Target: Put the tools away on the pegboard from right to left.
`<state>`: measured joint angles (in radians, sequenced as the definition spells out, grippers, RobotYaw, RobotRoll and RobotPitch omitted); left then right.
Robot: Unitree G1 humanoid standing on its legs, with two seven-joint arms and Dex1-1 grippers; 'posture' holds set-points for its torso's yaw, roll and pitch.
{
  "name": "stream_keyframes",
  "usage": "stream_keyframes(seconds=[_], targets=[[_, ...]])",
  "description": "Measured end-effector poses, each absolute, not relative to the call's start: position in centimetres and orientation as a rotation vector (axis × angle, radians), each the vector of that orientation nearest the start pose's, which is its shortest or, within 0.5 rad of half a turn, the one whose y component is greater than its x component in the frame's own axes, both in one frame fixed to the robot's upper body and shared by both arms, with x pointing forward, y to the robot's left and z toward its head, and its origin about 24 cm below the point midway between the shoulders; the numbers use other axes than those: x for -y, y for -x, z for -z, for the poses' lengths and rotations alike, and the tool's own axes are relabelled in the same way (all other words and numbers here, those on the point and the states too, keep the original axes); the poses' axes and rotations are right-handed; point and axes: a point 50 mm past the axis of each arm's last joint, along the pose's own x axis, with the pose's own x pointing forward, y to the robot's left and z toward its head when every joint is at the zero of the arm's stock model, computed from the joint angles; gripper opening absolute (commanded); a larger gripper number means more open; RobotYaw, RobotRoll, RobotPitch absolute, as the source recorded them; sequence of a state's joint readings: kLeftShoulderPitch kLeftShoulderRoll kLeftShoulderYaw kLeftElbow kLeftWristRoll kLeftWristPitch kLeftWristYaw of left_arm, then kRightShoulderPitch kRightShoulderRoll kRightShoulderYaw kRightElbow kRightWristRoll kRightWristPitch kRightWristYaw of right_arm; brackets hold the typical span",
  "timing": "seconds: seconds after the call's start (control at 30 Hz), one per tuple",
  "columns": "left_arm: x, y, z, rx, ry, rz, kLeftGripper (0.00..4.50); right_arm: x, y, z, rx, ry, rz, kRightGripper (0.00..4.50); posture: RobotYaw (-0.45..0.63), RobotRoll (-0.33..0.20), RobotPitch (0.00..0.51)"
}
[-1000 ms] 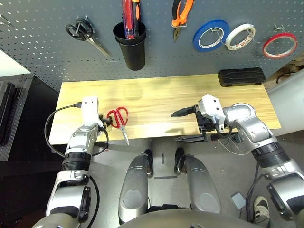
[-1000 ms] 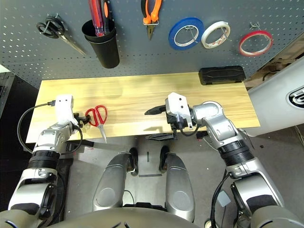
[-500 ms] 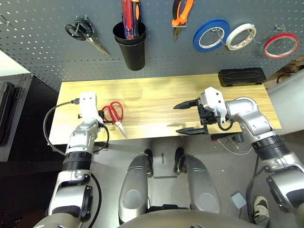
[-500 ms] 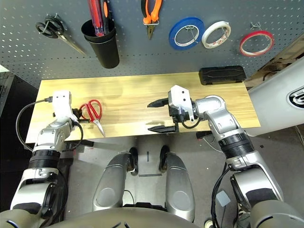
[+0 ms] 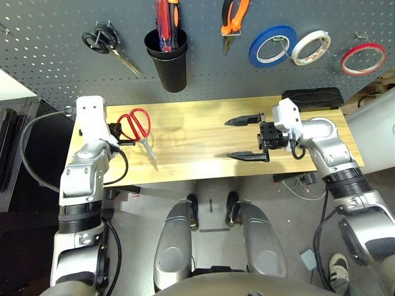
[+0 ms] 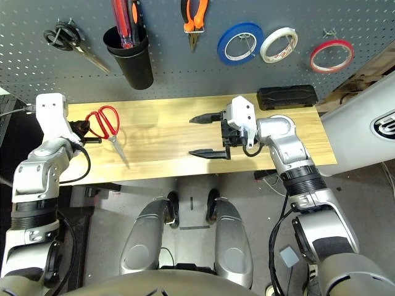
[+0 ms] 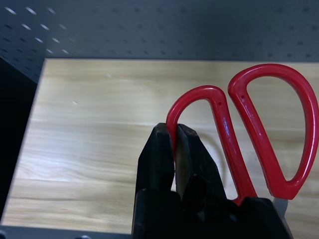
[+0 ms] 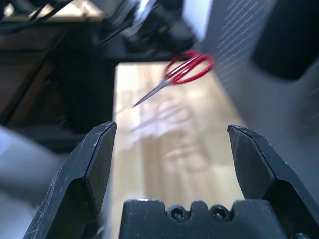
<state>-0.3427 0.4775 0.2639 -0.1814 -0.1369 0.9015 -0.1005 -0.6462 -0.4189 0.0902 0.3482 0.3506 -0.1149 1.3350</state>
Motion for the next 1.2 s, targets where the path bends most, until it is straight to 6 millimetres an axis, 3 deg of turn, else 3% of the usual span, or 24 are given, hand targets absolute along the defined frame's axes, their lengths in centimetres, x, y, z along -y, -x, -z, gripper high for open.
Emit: stream_keyframes(seconds=[0.17, 0.5, 0.73, 0.93, 1.2], targets=[[-27.9, -28.2, -15.6, -0.240, -0.217, -0.217, 0.04, 14.4, -32.2, -17.0, 0.339, 0.290, -1.366, 4.50, 0.07, 0.000, 0.230], [-28.1, -27.0, -18.5, -0.049, -0.273, -0.224, 0.04, 15.0, -33.5, -19.0, 0.421, 0.233, -1.265, 4.50, 0.08, 0.000, 0.217], [-28.4, -25.5, -20.0, 0.069, -0.311, -0.251, 0.04, 15.2, -33.9, -21.0, 0.481, 0.238, -1.250, 4.50, 0.09, 0.000, 0.213], [-28.0, -24.2, -22.4, 0.238, -0.349, -0.258, 0.04, 15.0, -34.0, -21.8, 0.499, 0.232, -1.271, 4.50, 0.11, 0.000, 0.212], [-27.2, -25.3, -24.6, 0.350, -0.337, -0.232, 0.04, 14.7, -33.9, -22.4, 0.519, 0.225, -1.290, 4.50, 0.10, 0.000, 0.202]])
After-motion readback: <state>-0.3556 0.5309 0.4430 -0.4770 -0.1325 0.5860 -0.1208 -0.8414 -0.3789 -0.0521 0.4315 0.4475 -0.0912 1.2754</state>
